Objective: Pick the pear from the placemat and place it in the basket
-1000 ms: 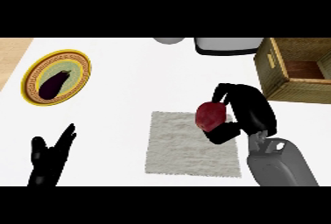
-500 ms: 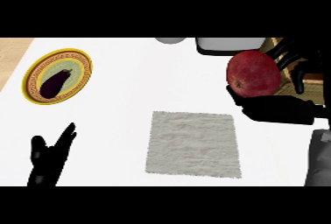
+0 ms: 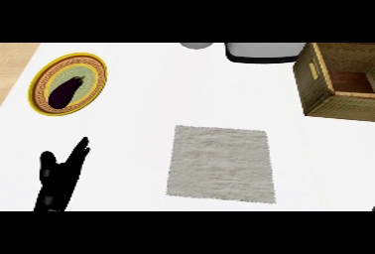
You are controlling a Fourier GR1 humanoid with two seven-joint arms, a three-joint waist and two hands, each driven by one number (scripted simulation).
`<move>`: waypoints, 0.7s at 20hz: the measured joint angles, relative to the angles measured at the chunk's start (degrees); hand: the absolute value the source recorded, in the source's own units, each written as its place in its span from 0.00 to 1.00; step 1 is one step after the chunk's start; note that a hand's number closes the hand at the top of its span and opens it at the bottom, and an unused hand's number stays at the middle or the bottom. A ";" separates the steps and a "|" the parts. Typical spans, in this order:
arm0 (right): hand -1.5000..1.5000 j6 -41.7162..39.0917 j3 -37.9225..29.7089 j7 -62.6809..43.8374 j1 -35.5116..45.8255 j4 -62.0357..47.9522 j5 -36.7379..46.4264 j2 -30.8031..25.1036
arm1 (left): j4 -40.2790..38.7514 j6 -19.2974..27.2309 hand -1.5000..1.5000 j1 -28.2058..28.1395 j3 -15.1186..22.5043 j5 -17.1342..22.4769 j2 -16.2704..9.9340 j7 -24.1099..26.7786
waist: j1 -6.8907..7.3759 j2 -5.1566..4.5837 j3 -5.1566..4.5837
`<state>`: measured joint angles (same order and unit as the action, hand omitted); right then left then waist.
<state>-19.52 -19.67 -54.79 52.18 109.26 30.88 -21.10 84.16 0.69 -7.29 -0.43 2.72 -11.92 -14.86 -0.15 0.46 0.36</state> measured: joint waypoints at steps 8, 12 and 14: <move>1.00 -0.76 -5.03 5.31 5.63 -17.90 -1.16 -9.86 | -0.19 -1.65 0.50 0.07 -0.56 0.46 -0.21 1.09 | 0.77 -0.28 0.02; 1.00 0.11 -5.70 11.29 5.54 -25.59 -0.63 -13.70 | -0.44 -1.76 0.50 0.60 -0.69 0.16 -0.21 0.40 | 0.84 -0.35 0.01; 1.00 1.51 -5.79 14.56 5.99 -30.28 -0.15 -14.94 | -0.29 -1.47 0.50 1.41 -0.67 0.04 -0.08 -1.25 | 0.97 -0.41 0.02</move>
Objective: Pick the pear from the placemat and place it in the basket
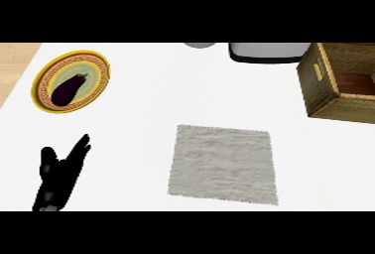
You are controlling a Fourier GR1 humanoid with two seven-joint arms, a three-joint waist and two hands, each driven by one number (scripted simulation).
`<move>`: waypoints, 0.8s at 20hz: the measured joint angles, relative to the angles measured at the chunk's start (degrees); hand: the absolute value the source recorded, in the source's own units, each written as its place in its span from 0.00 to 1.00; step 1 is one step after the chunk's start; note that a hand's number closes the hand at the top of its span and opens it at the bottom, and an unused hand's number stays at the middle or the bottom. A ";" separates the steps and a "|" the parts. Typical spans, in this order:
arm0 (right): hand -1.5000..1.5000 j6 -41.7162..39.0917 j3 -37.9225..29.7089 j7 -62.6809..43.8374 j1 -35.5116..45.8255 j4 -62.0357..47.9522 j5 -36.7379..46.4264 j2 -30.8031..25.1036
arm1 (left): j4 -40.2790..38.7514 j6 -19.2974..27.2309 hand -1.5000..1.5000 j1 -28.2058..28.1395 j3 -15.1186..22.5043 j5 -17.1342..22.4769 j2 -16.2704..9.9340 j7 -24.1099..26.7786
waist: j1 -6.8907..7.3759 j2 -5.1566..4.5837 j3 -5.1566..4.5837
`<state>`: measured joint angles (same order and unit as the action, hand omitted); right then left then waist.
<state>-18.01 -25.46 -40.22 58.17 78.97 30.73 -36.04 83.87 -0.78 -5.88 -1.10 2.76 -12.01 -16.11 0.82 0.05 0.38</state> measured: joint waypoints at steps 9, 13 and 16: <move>1.00 7.78 -2.87 11.42 -0.47 -16.44 -1.07 -0.62 | 0.54 -0.57 0.50 -0.37 -0.27 -0.13 0.44 0.07 | 0.28 -0.07 0.03; 1.00 10.60 -5.45 15.92 -1.26 -22.05 -3.36 -0.41 | -0.20 0.42 0.50 0.33 0.11 -1.19 1.38 -0.04 | 0.17 -0.06 0.05; 1.00 11.50 -6.44 19.54 -2.04 -26.27 -4.48 -1.38 | -0.75 0.22 0.50 0.03 0.09 -1.66 1.57 1.57 | 0.14 -0.01 0.10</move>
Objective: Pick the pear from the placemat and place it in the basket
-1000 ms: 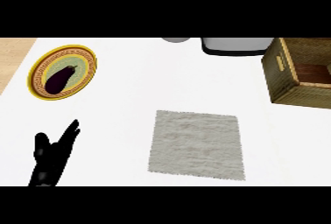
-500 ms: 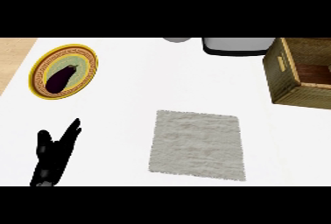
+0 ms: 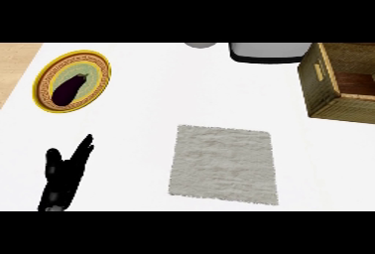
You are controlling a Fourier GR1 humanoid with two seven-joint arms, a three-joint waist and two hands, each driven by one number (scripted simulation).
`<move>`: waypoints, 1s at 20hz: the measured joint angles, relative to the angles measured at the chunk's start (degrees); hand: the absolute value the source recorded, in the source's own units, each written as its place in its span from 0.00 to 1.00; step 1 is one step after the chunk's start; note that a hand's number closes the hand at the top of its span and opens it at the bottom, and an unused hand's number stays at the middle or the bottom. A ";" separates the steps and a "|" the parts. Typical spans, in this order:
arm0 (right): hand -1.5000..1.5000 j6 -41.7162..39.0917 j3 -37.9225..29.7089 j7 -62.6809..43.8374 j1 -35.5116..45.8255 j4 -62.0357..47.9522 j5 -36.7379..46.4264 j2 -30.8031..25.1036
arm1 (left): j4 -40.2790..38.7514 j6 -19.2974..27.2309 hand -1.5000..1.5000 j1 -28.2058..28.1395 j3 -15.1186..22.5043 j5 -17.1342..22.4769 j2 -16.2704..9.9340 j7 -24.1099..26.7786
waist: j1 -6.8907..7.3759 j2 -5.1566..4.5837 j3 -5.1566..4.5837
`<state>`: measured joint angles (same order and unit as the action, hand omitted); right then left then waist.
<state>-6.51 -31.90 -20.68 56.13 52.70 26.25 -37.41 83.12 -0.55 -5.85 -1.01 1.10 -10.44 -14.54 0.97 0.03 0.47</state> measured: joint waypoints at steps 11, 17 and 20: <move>0.00 4.79 3.24 8.69 -2.97 -12.12 6.21 -6.36 | 0.69 -0.70 0.50 -0.14 -0.47 0.01 -0.08 -0.72 | 0.26 -0.16 -0.04; 0.00 5.29 3.46 16.53 -3.12 -18.37 6.97 -10.40 | -0.14 -1.84 0.50 0.17 -0.91 0.28 -0.23 0.38 | 0.39 -0.08 0.08; 0.00 5.00 2.96 17.99 -1.90 -20.59 6.57 -12.41 | 0.06 -1.83 0.50 -0.42 -0.96 0.04 0.04 1.34 | 0.40 -0.03 0.07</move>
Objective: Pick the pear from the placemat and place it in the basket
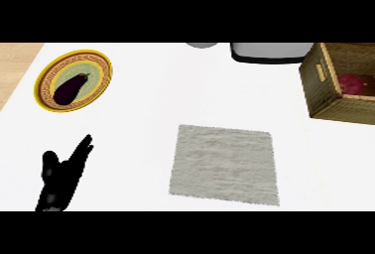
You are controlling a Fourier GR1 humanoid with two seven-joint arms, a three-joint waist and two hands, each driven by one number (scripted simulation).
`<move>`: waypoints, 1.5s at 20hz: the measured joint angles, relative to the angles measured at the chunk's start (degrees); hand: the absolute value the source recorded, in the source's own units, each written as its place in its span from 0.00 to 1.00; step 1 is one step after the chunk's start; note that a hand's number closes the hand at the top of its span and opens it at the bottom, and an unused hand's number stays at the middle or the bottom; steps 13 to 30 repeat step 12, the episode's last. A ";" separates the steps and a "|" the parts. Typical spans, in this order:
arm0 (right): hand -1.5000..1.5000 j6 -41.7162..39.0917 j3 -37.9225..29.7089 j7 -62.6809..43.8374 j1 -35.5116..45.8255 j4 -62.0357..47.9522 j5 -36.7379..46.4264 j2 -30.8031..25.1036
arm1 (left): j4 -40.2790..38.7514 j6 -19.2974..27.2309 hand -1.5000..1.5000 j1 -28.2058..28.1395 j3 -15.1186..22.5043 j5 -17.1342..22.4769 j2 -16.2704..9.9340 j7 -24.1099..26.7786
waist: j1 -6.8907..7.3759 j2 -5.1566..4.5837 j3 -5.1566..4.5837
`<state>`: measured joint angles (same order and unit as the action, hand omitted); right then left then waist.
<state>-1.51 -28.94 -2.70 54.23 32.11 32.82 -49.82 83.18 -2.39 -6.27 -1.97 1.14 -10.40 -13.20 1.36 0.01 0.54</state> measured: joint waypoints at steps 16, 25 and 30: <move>0.00 1.62 -7.94 1.70 -1.27 -5.97 -6.41 -8.24 | 0.70 0.23 0.50 -0.48 -0.44 -0.61 0.26 -0.90 | -0.55 0.09 -0.10; 0.00 1.62 -7.94 1.70 -1.27 -5.97 -6.41 -8.24 | 0.70 0.23 0.50 -0.48 -0.44 -0.61 0.26 -0.90 | -0.55 0.09 -0.10; 0.00 1.62 -7.94 1.70 -1.27 -5.97 -6.41 -8.24 | 0.70 0.23 0.50 -0.48 -0.44 -0.61 0.26 -0.90 | -0.55 0.09 -0.10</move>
